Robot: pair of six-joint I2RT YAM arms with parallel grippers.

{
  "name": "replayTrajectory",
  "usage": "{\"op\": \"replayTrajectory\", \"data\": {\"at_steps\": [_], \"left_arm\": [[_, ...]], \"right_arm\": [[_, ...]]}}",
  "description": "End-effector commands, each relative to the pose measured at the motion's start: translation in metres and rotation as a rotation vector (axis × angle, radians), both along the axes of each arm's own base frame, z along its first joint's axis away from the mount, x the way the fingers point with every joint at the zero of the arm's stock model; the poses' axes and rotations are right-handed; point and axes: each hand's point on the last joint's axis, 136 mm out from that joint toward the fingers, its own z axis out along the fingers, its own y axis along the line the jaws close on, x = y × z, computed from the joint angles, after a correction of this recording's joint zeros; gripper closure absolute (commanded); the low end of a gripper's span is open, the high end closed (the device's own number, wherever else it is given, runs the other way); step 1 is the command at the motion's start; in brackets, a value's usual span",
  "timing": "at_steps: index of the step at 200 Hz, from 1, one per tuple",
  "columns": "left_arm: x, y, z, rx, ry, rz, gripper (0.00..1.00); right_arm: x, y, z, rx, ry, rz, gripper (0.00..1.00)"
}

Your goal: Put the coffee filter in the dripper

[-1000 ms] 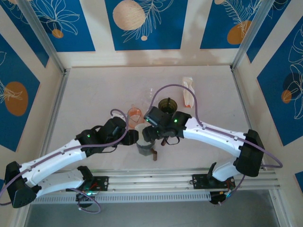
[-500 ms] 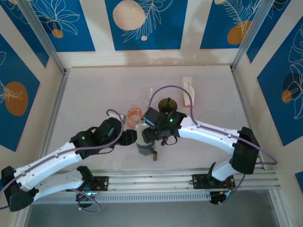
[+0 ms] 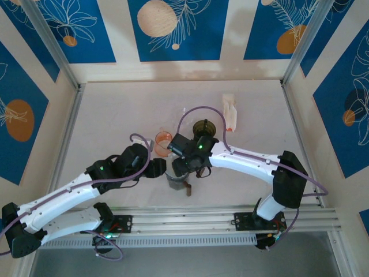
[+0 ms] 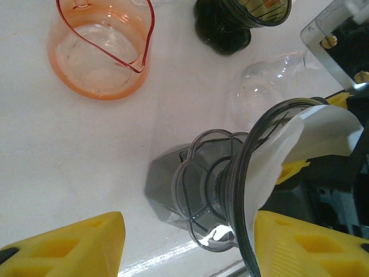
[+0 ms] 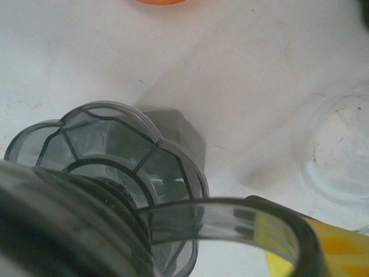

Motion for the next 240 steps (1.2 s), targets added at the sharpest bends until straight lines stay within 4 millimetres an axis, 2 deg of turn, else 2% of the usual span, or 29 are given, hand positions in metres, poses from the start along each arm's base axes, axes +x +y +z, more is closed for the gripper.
{"op": "replayTrajectory", "data": {"at_steps": [1,31,51,78,111,134,157,189,240], "left_arm": [[-0.001,0.005,-0.005,0.010,0.018,0.021,0.40],[-0.001,0.006,-0.008,0.016,0.021,0.024,0.40],[0.000,0.007,-0.007,0.016,0.019,0.027,0.39],[0.000,0.008,-0.006,0.019,0.017,0.031,0.39],[0.000,0.009,-0.006,0.019,0.014,0.035,0.39],[0.001,0.008,-0.006,0.017,0.015,0.033,0.39],[0.001,0.009,-0.006,0.017,0.014,0.035,0.39],[0.001,0.009,-0.006,0.020,0.015,0.038,0.39],[0.001,0.012,-0.006,0.029,0.011,0.045,0.40]], "right_arm": [[-0.002,-0.001,-0.004,-0.041,0.000,0.013,0.31],[-0.001,0.000,-0.005,-0.047,0.000,0.013,0.31],[0.001,0.000,0.001,-0.045,-0.016,0.009,0.31],[0.005,0.000,0.023,-0.006,-0.065,0.005,0.31],[0.007,-0.007,0.060,0.074,-0.137,-0.014,0.31],[0.004,-0.016,0.073,0.102,-0.159,-0.028,0.31],[0.000,-0.025,0.074,0.101,-0.162,-0.044,0.31],[-0.004,-0.038,0.065,0.084,-0.155,-0.073,0.31],[-0.003,-0.049,0.057,0.059,-0.156,-0.106,0.31]]}}
